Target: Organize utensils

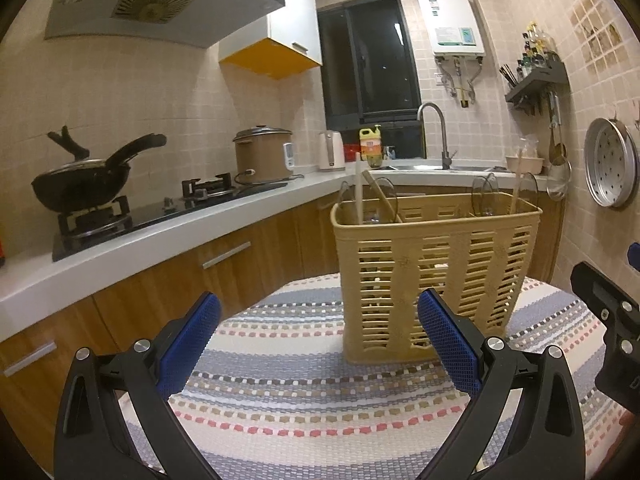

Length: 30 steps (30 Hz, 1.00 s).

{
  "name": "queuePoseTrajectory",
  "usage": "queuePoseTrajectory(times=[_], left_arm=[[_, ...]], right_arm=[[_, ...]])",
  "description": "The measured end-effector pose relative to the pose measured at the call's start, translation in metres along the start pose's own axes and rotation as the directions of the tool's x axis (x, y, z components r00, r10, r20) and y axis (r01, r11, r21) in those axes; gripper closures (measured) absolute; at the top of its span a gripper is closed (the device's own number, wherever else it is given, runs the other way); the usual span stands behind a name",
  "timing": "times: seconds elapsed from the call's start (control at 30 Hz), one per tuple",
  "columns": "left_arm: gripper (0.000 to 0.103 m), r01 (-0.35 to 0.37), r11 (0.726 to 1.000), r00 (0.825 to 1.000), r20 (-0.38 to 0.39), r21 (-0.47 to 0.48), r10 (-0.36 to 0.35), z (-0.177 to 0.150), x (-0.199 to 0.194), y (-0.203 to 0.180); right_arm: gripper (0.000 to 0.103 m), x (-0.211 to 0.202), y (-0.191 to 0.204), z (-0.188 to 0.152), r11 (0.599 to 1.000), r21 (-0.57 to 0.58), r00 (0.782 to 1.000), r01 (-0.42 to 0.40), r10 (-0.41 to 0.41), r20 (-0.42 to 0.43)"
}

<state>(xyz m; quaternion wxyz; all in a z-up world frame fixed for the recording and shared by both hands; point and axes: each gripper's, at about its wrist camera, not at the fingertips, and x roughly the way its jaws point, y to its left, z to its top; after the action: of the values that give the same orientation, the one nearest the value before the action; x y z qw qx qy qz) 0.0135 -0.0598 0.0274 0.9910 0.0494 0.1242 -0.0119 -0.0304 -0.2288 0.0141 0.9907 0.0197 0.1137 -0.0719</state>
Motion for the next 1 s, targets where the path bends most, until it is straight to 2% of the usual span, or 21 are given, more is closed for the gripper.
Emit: queuePoseTrajectory(times=[0.63, 0.77, 0.87, 1.0], left_arm=[[0.008, 0.013, 0.999, 1.000, -0.012, -0.030, -0.013, 0.000, 0.003, 0.008], [0.007, 0.009, 0.999, 1.000, 0.001, -0.032, -0.009, 0.001, 0.001, 0.009], [0.007, -0.011, 1.000, 0.999, 0.042, -0.029, 0.012, 0.001, -0.004, 0.011], [0.007, 0.034, 0.998, 0.999, 0.021, -0.051, -0.033, 0.003, -0.003, 0.013]], right_arm=[[0.010, 0.000, 0.003, -0.001, 1.000, -0.002, 1.000, -0.004, 0.004, -0.003], [0.010, 0.001, 0.003, -0.001, 1.000, -0.003, 1.000, -0.001, 0.001, -0.006], [0.010, 0.001, 0.004, -0.001, 1.000, -0.005, 1.000, 0.003, -0.003, -0.006], [0.010, 0.002, 0.006, -0.002, 1.000, -0.010, 1.000, 0.009, -0.009, -0.006]])
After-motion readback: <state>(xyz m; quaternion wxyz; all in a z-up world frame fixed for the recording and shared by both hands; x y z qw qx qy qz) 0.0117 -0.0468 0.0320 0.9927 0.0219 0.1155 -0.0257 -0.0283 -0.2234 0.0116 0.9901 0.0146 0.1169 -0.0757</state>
